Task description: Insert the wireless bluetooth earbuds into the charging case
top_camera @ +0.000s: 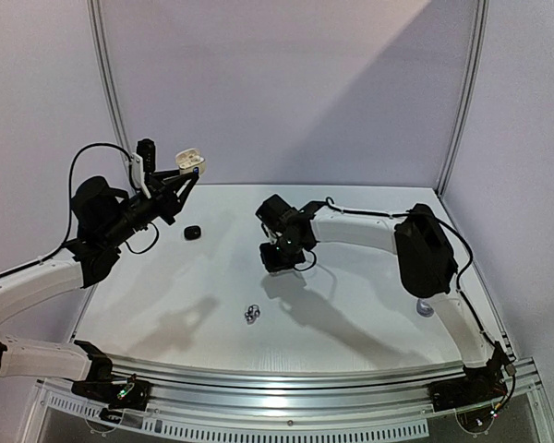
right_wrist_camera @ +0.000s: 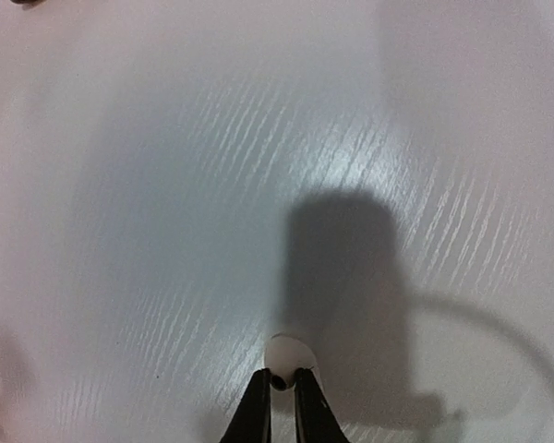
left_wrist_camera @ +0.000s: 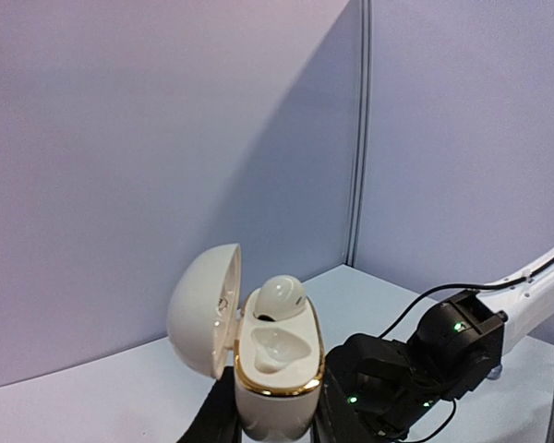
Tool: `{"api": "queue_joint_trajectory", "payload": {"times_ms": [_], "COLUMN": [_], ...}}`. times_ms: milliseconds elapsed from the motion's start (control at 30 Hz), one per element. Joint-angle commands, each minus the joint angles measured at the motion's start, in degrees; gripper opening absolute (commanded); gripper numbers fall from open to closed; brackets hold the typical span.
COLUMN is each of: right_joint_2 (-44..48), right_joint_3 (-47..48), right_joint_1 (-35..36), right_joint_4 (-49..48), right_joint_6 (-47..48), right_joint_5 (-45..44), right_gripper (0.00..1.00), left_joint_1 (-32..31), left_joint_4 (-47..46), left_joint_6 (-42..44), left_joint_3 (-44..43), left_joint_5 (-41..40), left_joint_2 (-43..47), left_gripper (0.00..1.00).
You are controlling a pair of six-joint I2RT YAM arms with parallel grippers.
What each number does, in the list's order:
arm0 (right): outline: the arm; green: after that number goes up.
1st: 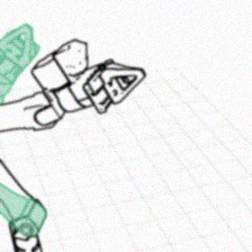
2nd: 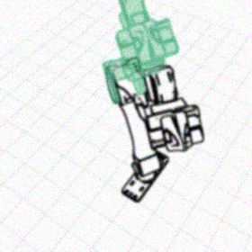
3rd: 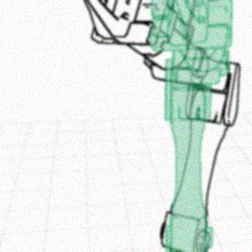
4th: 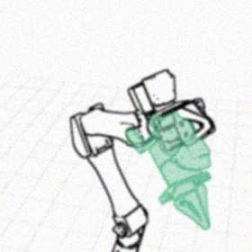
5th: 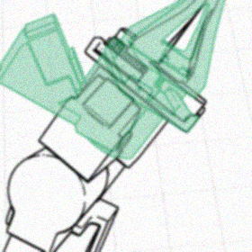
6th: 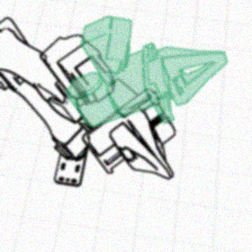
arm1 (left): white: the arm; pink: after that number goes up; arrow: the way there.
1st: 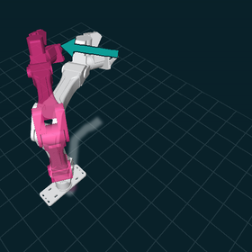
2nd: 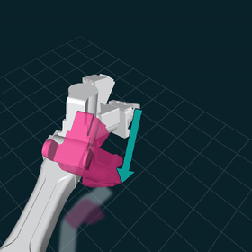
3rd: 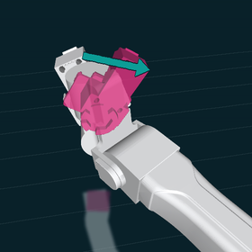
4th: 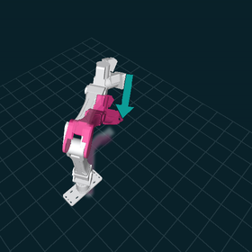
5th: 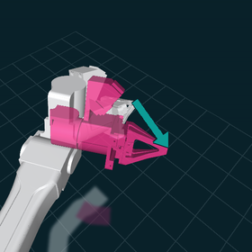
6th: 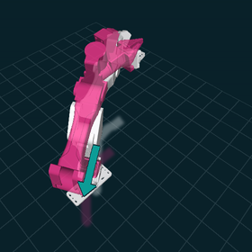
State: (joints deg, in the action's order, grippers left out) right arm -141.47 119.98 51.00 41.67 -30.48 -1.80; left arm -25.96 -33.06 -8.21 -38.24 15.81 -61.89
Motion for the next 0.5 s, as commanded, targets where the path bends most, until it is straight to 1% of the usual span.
{"api": "queue_joint_trajectory", "payload": {"times_ms": [0,67,167,467], "right_joint_2": [5.2,7.6,9.8,12.2], "right_joint_3": [-10.3,-15.0,-18.4,-20.6], "right_joint_1": [-0.9,-1.9,-3.2,-4.9], "right_joint_4": [-6.8,-10.2,-13.1,-11.4], "right_joint_6": [-0.5,-2.0,-4.0,-5.0], "right_joint_5": [5.5,6.9,9.2,9.1], "right_gripper": [0.06,0.05,0.03,0.04], "left_joint_1": [0.6,0.6,0.6,0.6], "left_joint_4": [0.6,0.6,0.6,0.6], "left_joint_6": [0.1,0.1,0.2,0.0], "left_joint_3": [-0.7,-0.6,-0.5,-0.2], "left_joint_5": [0.3,0.3,0.2,0.4], "left_joint_2": [-0.1,0.1,0.2,0.5], "left_gripper": [0.0,0.0,0.0,0.0]}}
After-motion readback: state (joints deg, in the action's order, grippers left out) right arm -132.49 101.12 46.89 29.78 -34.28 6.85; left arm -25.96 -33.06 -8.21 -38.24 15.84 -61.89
